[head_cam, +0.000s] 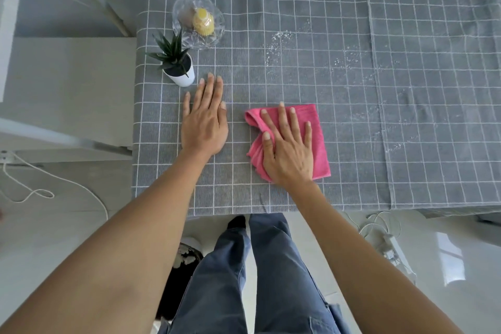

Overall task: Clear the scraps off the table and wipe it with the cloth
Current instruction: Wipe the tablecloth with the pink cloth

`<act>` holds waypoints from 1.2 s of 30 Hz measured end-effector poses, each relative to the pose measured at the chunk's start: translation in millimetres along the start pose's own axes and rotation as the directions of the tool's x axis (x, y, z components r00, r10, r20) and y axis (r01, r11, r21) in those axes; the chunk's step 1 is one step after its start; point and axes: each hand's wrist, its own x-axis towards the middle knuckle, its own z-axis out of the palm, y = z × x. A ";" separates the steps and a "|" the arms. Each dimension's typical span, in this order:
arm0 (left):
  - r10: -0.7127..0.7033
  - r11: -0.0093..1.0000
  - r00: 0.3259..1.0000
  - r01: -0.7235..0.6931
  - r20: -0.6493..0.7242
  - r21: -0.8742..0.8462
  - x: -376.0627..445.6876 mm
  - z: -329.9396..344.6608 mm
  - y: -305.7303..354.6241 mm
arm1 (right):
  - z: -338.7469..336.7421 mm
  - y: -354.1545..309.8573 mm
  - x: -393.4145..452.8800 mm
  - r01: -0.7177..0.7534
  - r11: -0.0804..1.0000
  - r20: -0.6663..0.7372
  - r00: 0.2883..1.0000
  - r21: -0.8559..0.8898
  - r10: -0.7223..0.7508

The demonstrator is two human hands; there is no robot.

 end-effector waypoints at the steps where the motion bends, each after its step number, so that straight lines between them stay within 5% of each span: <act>1: 0.003 1.000 1.000 -0.003 0.002 -0.002 -0.1 -0.2 0.0 | -2.8 11.5 2.2 -0.040 0.999 -0.010 0.999 -0.017 0.039; 7: 0.009 1.000 1.000 -0.009 0.002 -0.002 -0.2 -0.9 -0.2 | -24.2 82.2 12.2 -0.346 0.938 -0.082 0.935 -0.016 0.344; 13: 0.011 1.000 1.000 -0.011 0.007 -0.003 0.5 0.3 -1.4 | -15.6 43.0 28.9 -0.547 0.821 -0.165 0.805 0.163 0.569; 19: 0.037 0.998 0.999 -0.035 0.040 -0.045 10.1 -0.3 0.6 | -6.4 -3.2 55.5 -0.264 0.963 -0.066 0.962 0.047 0.266; 24: 0.092 0.994 0.993 -0.086 0.078 -0.074 54.4 -4.7 17.3 | -10.8 8.1 64.6 -0.039 0.999 -0.044 0.998 -0.004 0.039; 31: 0.104 0.992 0.993 -0.100 0.059 -0.080 96.2 -0.8 19.5 | -37.6 67.5 104.8 -0.335 0.941 -0.111 0.934 0.055 0.339; 36: 0.101 0.994 0.995 -0.100 0.019 -0.053 93.3 2.1 19.0 | -40.3 59.9 124.6 -0.417 0.900 -0.150 0.889 0.130 0.433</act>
